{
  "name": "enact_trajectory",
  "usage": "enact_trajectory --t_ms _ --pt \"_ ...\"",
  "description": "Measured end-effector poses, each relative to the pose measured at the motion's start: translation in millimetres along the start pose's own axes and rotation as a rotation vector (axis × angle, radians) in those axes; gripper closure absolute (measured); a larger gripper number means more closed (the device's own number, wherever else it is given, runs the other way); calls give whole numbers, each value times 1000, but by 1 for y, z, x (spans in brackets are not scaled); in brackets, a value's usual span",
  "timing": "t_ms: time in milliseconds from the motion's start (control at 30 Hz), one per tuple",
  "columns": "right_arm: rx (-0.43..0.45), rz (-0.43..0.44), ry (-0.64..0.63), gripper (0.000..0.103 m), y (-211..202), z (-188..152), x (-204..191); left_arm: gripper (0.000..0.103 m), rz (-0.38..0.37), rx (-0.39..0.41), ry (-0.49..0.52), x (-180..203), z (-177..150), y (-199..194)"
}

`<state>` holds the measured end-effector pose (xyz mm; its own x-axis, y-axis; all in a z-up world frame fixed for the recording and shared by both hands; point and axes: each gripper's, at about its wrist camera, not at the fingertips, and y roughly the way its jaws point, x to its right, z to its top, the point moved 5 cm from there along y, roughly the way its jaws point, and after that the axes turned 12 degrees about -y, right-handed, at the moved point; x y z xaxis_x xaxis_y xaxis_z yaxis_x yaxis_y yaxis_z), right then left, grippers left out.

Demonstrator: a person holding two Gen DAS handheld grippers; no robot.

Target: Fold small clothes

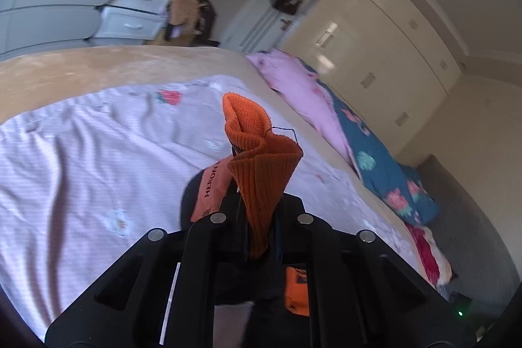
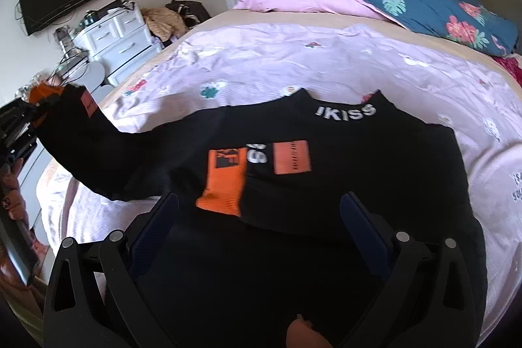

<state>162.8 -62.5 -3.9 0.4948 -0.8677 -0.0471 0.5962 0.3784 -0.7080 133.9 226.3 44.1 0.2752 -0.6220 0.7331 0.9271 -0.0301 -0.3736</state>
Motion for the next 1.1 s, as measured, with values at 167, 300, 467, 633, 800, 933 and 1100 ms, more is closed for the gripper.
enact_trajectory --t_ms 167,300,467,633,800,933,1100 --pt "-3 -26 52 4 1 -6 21 99 -100 -58 50 31 -22 10" --pt "11 -63 82 4 -2 -9 36 99 -156 -102 80 43 -34 17" --pt "32 -126 127 4 -11 -13 60 99 -229 -164 102 52 -48 29" --pt "53 -166 172 4 -20 -16 83 99 -260 -227 134 63 -74 39" --pt "58 -193 210 4 -25 -20 101 99 -298 -283 161 73 -94 48" --pt "70 -205 270 4 -33 -24 118 99 -325 -334 180 78 -111 57" --pt "84 -237 318 4 -43 -27 137 99 -365 -485 224 85 -152 80"
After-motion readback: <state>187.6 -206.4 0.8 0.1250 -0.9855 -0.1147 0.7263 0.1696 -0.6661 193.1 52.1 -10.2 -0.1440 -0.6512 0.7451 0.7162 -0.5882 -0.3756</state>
